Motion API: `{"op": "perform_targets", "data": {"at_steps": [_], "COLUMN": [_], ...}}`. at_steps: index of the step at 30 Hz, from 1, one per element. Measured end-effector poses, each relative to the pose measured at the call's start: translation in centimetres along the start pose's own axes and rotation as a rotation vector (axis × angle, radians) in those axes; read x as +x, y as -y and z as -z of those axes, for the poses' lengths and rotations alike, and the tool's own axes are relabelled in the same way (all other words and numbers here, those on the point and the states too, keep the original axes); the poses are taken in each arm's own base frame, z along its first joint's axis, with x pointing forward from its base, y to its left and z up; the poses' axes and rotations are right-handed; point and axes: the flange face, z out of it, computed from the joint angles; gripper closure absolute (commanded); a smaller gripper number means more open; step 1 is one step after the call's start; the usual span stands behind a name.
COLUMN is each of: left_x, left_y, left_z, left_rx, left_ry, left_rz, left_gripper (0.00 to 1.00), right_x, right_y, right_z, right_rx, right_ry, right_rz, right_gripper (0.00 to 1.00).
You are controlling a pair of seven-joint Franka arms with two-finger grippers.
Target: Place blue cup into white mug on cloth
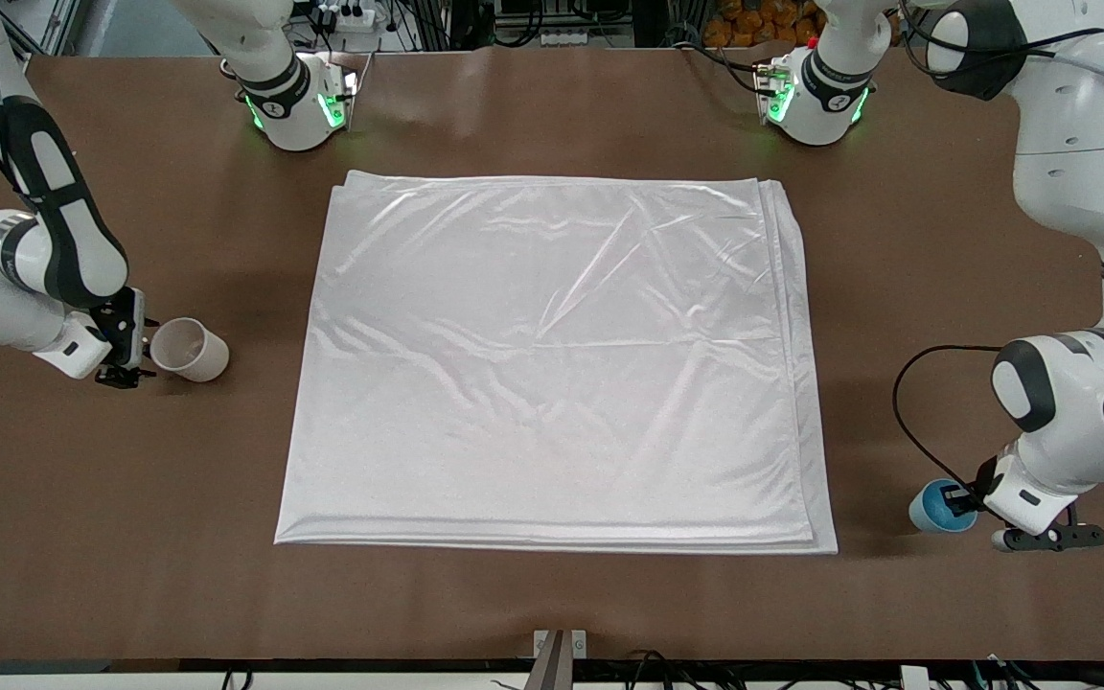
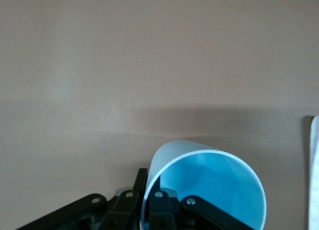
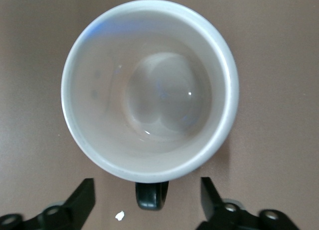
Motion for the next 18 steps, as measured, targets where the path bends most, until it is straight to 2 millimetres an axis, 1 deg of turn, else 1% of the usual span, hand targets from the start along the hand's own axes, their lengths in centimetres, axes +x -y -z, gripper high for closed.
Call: {"op": "perform_targets", "data": {"at_steps": [3, 6, 9, 14, 18], "left_x": [0.2, 0.4, 0.4, 0.3, 0.5], "left_y": [-0.1, -0.2, -0.4, -1.6, -3.7], "left_z": [1.5, 3.1, 4.3, 4.8, 5.7], "left_rx": [-0.002, -0.005, -0.022, -0.051, -0.071], "left_ry": [0.009, 0.02, 0.036, 0.056, 0.051], "left_rz": [0.004, 0.018, 0.041, 0.079, 0.104], "left_gripper": [1.0, 1.0, 1.0, 1.0, 1.0], "right_x": [0.0, -0.1, -0.1, -0.1, -0.2], "right_y": [-0.1, -0.1, -0.1, -0.1, -0.1], "right_z": [0.0, 0.1, 0.1, 0.1, 0.2], "right_rx": [-0.009, -0.016, -0.017, -0.022, -0.033], "right_ry": [0.003, 0.006, 0.006, -0.005, -0.028], "right_rz": [0.0, -0.001, -0.001, -0.016, -0.043], "right_gripper": [0.69, 0.84, 1.0, 1.0, 1.0]}}
